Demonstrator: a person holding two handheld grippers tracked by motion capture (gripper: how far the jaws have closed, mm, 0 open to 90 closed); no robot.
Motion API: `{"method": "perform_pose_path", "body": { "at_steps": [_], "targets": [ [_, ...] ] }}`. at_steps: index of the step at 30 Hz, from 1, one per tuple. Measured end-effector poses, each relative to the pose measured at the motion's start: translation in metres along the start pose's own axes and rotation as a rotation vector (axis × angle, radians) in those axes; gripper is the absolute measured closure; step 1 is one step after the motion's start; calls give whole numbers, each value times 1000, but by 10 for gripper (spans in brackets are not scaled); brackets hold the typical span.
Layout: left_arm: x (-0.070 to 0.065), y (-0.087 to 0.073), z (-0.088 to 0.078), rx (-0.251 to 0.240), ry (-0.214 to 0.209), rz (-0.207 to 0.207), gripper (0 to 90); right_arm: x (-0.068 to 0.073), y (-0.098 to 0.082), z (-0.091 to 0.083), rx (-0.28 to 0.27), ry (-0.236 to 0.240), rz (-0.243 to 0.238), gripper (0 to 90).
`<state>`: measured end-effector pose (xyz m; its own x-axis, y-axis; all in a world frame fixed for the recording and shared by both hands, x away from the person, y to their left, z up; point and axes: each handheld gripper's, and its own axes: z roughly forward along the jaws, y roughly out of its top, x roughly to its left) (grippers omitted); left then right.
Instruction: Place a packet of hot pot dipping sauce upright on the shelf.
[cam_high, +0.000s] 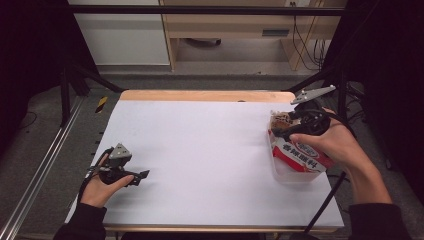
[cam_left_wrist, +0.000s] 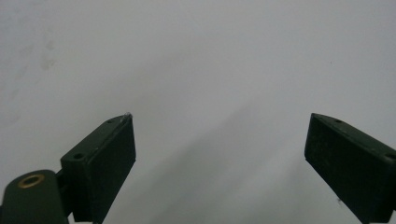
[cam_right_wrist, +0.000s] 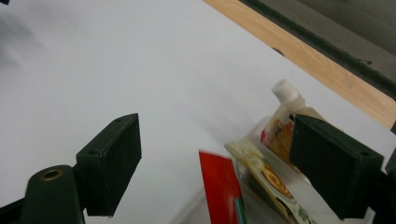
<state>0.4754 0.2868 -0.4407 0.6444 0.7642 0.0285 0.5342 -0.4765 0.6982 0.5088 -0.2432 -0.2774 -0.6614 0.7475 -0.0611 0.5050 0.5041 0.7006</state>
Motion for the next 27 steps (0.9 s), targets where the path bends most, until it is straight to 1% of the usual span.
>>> {"method": "perform_pose_path", "body": {
  "at_steps": [3,9,12,15,16,17,19,22,24,27],
  "targets": [
    [1,0,-1,-6,1,-4,90,3,8,3,-22,-12,8,165],
    [2,0,-1,-8,5,-7,90,13,23,2,-76,-44,13,159],
    [1,0,-1,-10,5,-6,90,20,32,2,-115,-54,32,163],
    [1,0,-2,-19,4,-5,90,28,41,5,-145,-77,46,170],
    [2,1,-2,-21,6,-2,90,32,44,6,-156,-83,53,172],
    [2,1,-3,-23,7,-2,90,37,47,8,-162,-92,50,172],
    [2,1,-3,-26,7,-3,90,45,52,12,-174,-95,53,174],
    [2,0,-3,-31,5,-8,90,57,59,21,-180,-92,46,173],
    [3,0,-4,-33,6,-7,89,64,62,29,-182,-94,30,172],
    [3,0,-4,-33,6,-9,88,77,64,43,-180,-73,30,172]
  ]
}}
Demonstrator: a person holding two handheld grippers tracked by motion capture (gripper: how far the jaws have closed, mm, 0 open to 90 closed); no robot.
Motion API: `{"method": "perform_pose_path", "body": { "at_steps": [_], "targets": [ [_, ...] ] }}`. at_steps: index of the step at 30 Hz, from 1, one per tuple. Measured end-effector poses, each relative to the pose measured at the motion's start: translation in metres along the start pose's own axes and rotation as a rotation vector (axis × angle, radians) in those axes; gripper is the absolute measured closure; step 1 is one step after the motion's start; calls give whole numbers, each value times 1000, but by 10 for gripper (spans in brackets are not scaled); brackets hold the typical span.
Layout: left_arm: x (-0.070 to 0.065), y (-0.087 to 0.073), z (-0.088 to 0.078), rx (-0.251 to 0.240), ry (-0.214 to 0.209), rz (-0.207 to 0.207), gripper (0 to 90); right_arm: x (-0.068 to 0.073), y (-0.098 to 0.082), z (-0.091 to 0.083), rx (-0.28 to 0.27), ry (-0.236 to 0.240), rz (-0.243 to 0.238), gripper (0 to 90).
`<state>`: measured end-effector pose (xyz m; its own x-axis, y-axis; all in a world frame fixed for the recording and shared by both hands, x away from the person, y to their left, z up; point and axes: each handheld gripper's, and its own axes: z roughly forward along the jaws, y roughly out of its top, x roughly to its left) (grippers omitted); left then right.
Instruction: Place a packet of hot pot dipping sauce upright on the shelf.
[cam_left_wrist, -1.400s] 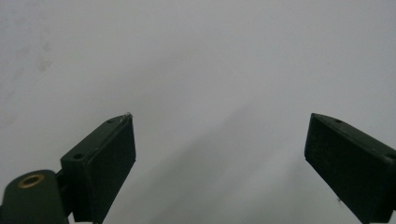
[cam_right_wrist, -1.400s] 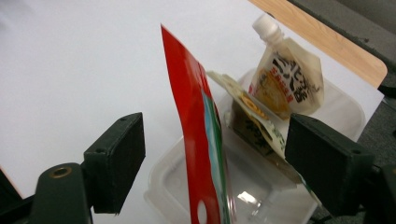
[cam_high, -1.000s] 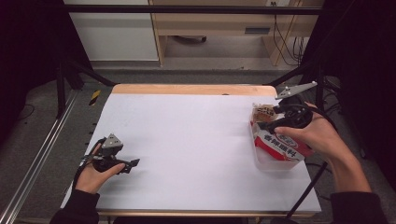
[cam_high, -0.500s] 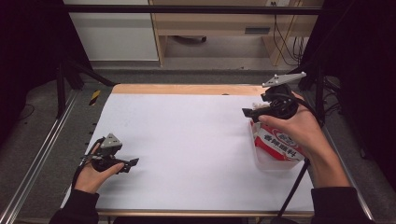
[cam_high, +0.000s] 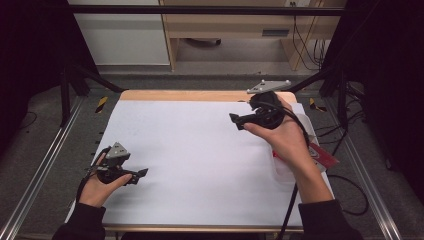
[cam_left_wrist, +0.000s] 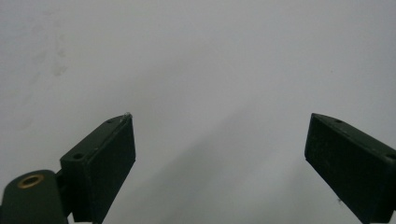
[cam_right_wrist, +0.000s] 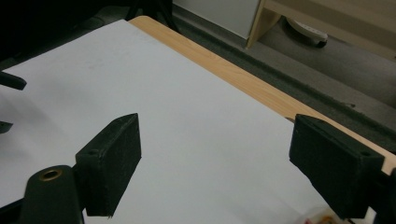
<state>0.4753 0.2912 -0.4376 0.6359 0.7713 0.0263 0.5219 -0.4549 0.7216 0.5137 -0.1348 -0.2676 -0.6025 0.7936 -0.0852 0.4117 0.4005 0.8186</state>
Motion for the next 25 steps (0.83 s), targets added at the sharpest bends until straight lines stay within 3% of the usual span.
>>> {"method": "perform_pose_path", "body": {
  "at_steps": [6,9,12,20,25],
  "targets": [
    [2,0,-2,-12,3,-2,87,22,-7,27,11,20,-14,176],
    [3,0,-2,-16,7,-7,84,32,-15,43,15,30,3,176],
    [3,-1,-2,-15,9,-5,82,41,-25,60,45,18,-5,166],
    [4,-1,-1,-23,15,-9,76,53,-54,97,89,10,-8,154],
    [5,-2,-1,-31,26,-13,71,57,-74,113,76,2,-2,148]
  ]
}}
